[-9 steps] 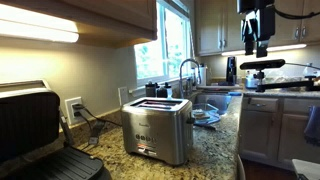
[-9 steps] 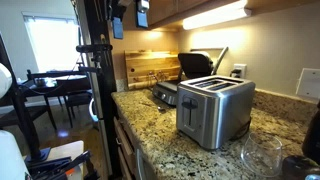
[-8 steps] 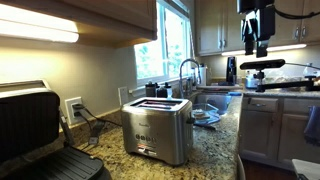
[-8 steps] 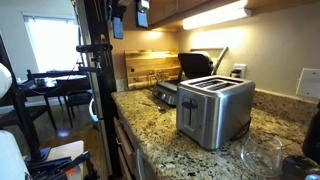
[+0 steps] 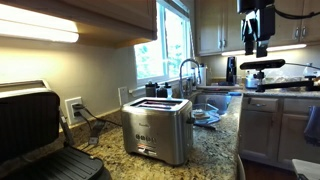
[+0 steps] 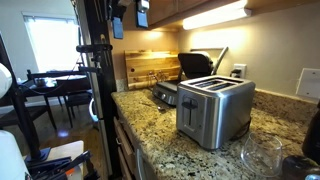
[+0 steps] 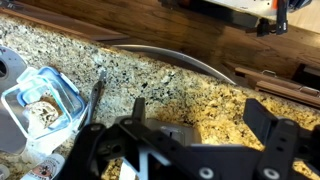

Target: Push down the toaster lever

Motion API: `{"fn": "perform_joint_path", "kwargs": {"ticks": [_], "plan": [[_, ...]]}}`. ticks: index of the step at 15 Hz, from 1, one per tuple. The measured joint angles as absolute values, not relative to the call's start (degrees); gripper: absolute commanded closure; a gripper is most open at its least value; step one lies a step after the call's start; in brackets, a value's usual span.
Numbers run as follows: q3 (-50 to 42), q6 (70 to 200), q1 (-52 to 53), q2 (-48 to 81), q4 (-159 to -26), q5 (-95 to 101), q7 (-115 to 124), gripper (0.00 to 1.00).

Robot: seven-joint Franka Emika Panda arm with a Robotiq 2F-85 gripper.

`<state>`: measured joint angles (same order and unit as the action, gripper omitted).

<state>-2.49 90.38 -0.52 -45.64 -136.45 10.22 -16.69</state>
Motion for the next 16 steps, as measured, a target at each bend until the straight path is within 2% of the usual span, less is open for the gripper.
{"fn": "perform_joint_path", "kwargs": {"ticks": [8, 16], "plan": [[-2.5, 91.4, 0.5, -44.0, -136.5, 9.7, -16.7, 0.00], [-1.4, 106.6, 1.5, -35.7, -136.7, 6.9, -8.8, 0.00]]}}
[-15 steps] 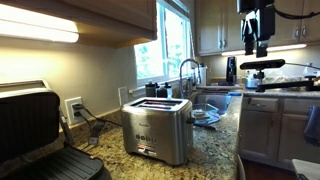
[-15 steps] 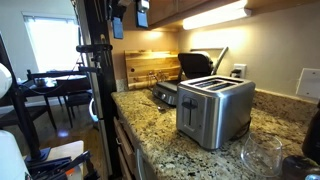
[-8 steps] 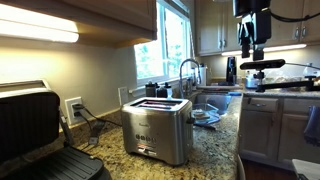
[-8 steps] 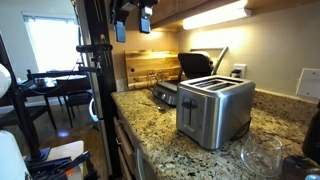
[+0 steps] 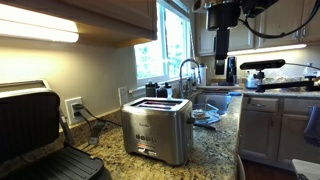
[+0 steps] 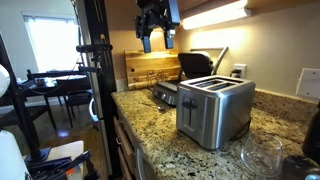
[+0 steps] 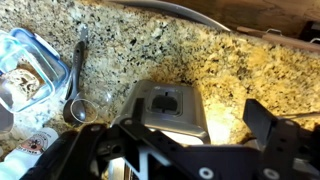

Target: Push down the toaster lever

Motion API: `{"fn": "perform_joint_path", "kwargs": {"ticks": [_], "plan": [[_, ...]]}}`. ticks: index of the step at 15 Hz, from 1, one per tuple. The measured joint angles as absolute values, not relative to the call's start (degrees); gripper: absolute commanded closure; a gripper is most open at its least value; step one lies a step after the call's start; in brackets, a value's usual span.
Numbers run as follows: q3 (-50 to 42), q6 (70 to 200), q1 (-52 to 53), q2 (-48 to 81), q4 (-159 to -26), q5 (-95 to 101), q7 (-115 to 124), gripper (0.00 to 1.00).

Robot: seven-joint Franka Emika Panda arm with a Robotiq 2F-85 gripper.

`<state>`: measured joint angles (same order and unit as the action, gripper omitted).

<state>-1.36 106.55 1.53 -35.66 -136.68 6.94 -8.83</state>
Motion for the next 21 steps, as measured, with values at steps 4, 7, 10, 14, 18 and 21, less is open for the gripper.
{"fn": "perform_joint_path", "kwargs": {"ticks": [4, 7, 10, 14, 18, 21], "plan": [[-0.8, 112.1, 1.3, -30.5, -137.0, 5.4, -2.0, 0.00], [-0.8, 113.4, 0.9, -27.8, -137.3, 3.8, 0.8, 0.00], [-0.8, 113.6, 0.7, -27.2, -137.3, 3.5, 1.3, 0.00], [-0.8, 113.6, 0.7, -27.2, -137.3, 3.4, 1.3, 0.00], [-0.7, 113.7, 0.7, -26.5, -137.2, 3.6, 1.3, 0.00], [-0.8, 114.5, 0.4, -25.0, -137.3, 3.6, 1.3, 0.00]]}}
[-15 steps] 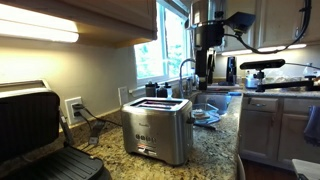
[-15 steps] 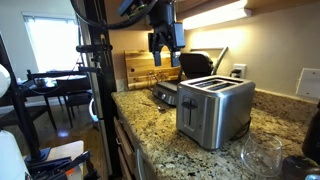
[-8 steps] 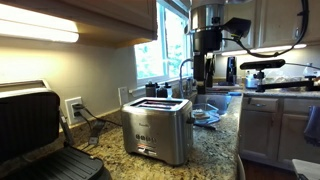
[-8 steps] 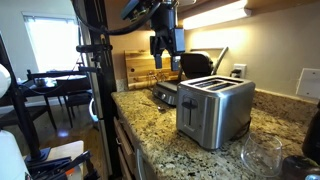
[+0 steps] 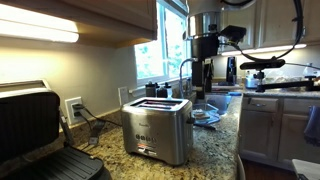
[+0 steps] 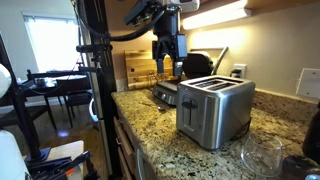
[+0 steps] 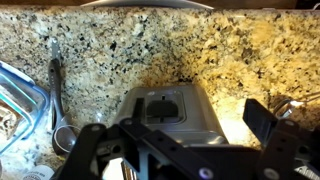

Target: Push down the toaster lever

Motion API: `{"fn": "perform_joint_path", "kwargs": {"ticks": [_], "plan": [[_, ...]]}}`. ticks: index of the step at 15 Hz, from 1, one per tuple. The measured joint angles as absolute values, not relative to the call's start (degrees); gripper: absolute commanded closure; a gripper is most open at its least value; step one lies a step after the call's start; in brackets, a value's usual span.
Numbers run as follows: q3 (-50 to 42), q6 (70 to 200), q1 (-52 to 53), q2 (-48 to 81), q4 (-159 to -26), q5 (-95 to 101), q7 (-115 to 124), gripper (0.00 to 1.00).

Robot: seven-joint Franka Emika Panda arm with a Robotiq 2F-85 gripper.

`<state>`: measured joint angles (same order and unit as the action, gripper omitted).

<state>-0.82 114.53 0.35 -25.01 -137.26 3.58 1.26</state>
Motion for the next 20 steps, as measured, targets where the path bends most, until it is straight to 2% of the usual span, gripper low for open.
{"fn": "perform_joint_path", "kwargs": {"ticks": [6, 8, 18, 20], "plan": [[-2.4, 118.2, -1.6, -20.7, -137.3, 3.5, 0.4, 0.01], [-3.1, 118.9, -1.6, -18.9, -137.4, 3.3, -0.5, 0.27], [-3.4, 121.5, -1.5, -14.6, -137.3, 0.5, -4.8, 0.92], [-3.4, 121.5, -1.5, -14.6, -137.2, 0.5, -5.1, 0.99]]}}
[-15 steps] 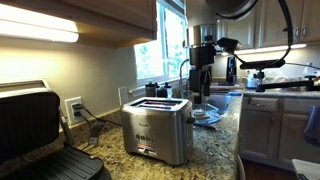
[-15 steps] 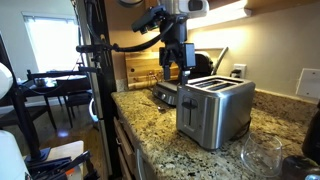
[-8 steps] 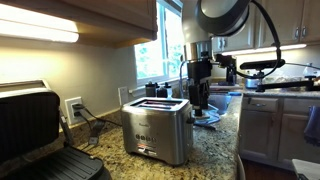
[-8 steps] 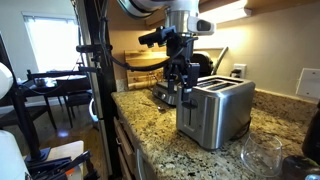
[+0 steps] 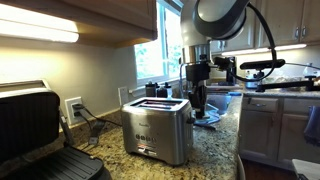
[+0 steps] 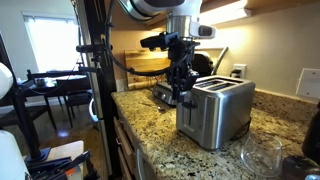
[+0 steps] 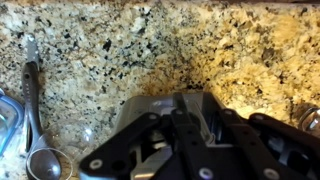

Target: Push down the toaster lever

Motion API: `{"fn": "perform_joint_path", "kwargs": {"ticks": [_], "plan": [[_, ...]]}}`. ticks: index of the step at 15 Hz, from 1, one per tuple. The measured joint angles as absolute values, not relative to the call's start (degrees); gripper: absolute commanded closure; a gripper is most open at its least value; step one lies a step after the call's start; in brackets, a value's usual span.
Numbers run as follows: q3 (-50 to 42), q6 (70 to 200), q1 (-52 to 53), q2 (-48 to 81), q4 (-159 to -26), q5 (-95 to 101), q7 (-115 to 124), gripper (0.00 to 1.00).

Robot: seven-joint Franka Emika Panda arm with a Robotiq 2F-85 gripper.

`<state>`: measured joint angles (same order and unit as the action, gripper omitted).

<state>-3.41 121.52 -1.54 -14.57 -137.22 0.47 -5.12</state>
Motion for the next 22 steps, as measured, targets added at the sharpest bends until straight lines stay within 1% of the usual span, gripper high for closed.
{"fn": "perform_joint_path", "kwargs": {"ticks": [3, 5, 15, 17, 22], "plan": [[-3.4, 121.8, -1.5, -14.5, -137.2, 0.4, -5.9, 1.00], [-3.4, 123.1, -1.5, -14.3, -137.3, 0.4, -6.5, 0.98], [-3.8, 128.4, -1.5, -11.5, -138.2, -1.2, -10.7, 0.98], [-4.1, 129.1, -1.5, -10.9, -138.5, -1.9, -11.6, 0.97], [-4.4, 134.6, -1.5, -8.2, -140.8, -2.7, -13.2, 0.97]]}}
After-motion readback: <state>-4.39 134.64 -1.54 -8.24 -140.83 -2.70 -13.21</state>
